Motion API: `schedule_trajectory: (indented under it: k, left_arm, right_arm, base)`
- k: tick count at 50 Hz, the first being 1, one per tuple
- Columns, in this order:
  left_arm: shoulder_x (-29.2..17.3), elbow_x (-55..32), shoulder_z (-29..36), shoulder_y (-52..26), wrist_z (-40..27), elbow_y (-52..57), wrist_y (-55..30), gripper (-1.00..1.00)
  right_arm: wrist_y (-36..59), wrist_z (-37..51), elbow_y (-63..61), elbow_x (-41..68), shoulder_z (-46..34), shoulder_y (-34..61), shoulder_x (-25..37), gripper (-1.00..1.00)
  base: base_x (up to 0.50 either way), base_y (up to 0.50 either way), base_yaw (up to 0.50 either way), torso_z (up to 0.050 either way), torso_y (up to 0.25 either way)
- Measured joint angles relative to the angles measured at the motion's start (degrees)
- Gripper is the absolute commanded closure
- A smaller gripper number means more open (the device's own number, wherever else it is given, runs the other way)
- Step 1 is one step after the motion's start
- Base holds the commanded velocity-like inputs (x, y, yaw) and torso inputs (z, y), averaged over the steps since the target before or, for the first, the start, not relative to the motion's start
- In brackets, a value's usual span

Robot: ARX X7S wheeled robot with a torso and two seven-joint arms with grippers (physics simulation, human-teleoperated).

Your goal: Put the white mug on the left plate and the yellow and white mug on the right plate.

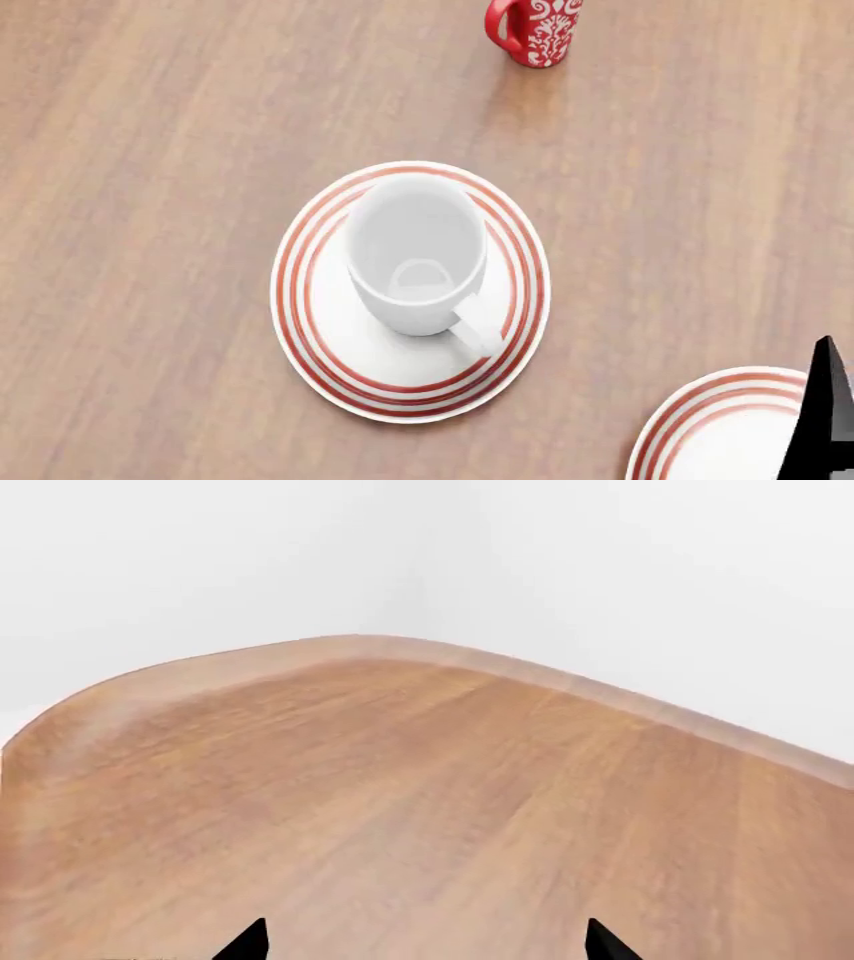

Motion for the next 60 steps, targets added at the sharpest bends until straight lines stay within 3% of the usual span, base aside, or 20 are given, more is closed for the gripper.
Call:
schedule_trajectory:
  k: [15, 24, 35, 60]
  left_arm:
    - [-1.3, 3.7, 13.4, -21.1, 1.7, -10.3, -10.4, -1.00]
    - [-2.2, 2.7, 17.2, -31.3, 1.2, -12.1, -16.8, -1.00]
    - [-3.1, -0.6, 17.9, -39.7, -0.7, -11.1, -22.7, -1.00]
    - [-6.4, -13.5, 12.1, -49.0, -7.5, -1.1, -30.0, -1.00]
  right_arm:
    - [3.1, 6.4, 8.7, -6.0, -10.3, 18.1, 1.5, -1.00]
    - [7.4, 9.4, 6.5, -6.1, -12.9, 23.7, 2.7, -1.00]
    - [14.7, 13.0, -0.6, -3.3, -13.3, 28.3, 5.5, -1.00]
    - [27.3, 18.7, -16.4, 7.1, -9.5, 32.6, 10.9, -1.00]
  base:
    - [0.00, 0.00, 0.00, 0.000, 0.000]
    - [0.00, 0.00, 0.00, 0.000, 0.000]
    - [0.00, 0.00, 0.00, 0.000, 0.000]
    - [0.00, 0.00, 0.00, 0.000, 0.000]
